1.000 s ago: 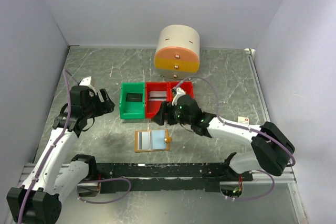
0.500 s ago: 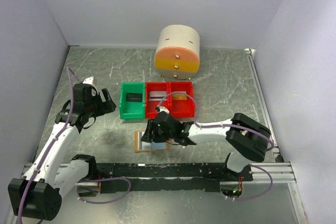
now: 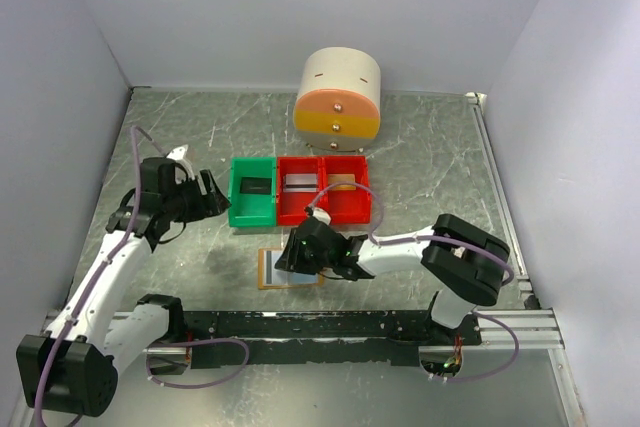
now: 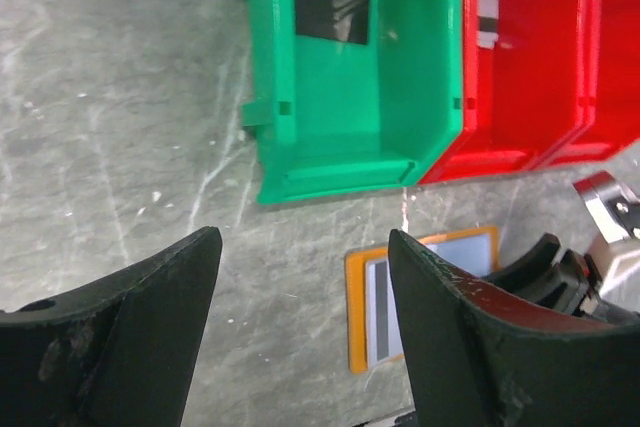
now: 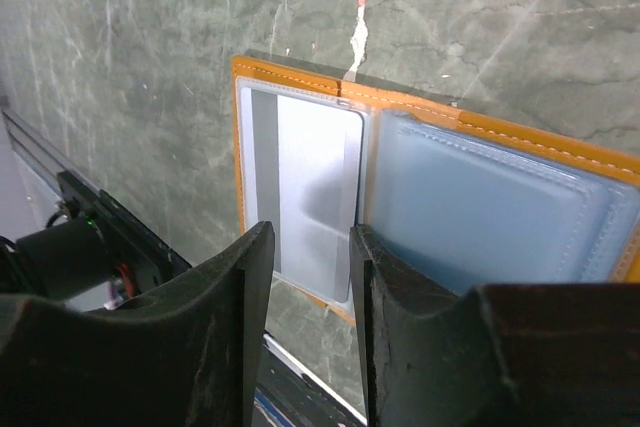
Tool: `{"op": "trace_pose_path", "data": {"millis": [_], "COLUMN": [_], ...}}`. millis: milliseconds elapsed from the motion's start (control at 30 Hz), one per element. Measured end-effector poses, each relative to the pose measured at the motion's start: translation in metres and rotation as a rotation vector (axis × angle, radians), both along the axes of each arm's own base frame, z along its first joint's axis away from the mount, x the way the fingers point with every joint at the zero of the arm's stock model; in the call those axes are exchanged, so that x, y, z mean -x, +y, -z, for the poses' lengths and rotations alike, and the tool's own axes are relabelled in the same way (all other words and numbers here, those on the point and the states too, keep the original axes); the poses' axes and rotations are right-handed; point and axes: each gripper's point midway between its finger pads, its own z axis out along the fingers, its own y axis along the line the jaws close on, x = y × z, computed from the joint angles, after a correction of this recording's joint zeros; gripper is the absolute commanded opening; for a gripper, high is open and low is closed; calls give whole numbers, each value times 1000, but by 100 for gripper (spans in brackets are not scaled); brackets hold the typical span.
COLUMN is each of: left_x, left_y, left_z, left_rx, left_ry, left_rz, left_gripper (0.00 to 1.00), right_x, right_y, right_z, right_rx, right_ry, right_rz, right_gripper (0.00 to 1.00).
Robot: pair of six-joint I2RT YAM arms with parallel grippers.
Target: Take the credit cards out of the card holder
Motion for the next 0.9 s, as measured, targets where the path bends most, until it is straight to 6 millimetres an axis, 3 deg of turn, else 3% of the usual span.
{"op": "trace_pose_path", "data": {"millis": [167,267,500,733,900], "left_x": [5,17,74,109,113], "left_y": [-27,-49,-110,-117,-125], "left_z": [5,14,46,98,112], "left_rx": [84,139,177,166,136], "left_ry": [44,107,244,394,425], "left_rz": [117,181,361,353,369], "left_gripper": [65,65,64,50,38], "right_x": [0,2,3,3,3], "right_y": [-3,-8,-10,-11,-11], "right_z": [1,1,1,1,0], "right_rx": [-55,-79,-125,-143,-150], "right_ry": [14,19,41,49,52], "right_rz": [48,67,87,98,102], "right_gripper": [36,36,35,34,34]}}
